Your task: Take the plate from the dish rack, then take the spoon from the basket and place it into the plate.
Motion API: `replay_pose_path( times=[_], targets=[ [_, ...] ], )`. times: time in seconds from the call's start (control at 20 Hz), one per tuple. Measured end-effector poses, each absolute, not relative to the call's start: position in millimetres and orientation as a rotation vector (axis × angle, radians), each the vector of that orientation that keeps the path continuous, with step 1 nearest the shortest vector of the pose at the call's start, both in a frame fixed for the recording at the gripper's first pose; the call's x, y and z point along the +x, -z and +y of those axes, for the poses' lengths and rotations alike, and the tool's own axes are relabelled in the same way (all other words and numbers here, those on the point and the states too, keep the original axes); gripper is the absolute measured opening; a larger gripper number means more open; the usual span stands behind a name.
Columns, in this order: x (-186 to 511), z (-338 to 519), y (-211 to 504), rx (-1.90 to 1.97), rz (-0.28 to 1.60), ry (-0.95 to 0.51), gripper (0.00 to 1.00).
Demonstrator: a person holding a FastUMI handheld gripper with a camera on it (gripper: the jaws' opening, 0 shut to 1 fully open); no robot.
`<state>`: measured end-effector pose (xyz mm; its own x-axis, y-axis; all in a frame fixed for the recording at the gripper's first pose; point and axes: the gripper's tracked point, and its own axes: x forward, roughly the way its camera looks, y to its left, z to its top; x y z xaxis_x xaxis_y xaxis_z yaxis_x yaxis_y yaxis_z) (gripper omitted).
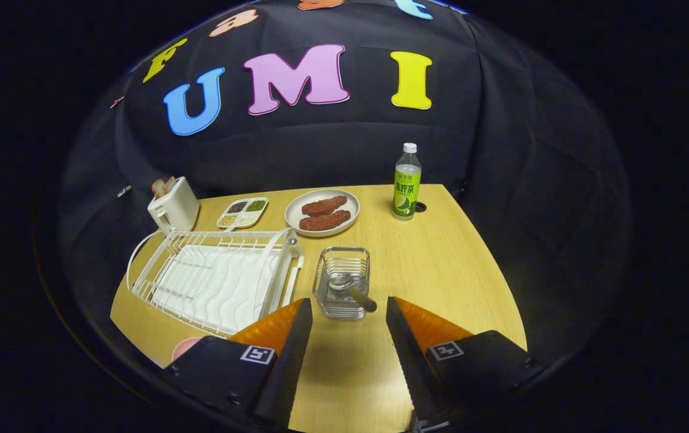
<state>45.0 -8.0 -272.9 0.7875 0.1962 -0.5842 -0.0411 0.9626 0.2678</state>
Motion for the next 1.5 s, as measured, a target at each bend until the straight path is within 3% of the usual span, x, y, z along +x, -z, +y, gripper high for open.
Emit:
replay_pose_path(
  times=[0.45, 0.5, 0.6, 0.75, 0.9, 1.0, 1.5],
  targets=[
    [85.6, 3.5, 314.3, 0.048, 0.642, -0.278, 0.72],
    [88.9, 5.4, 319.3, 0.022, 0.633, -0.287, 0.60],
    [85.2, 7.9, 327.1, 0.002, 0.642, -0.291, 0.48],
    [82.3, 12.9, 329.1, 0.052, 0.638, -0.284, 0.39],
    [80.3, 16.5, 329.1, 0.072, 0.638, -0.280, 0.17],
    [79.3, 16.9, 327.5, 0.087, 0.645, -0.270, 0.12],
    [76.6, -8.8, 261.3, 0.151, 0.584, -0.212, 0.10]
  ],
)
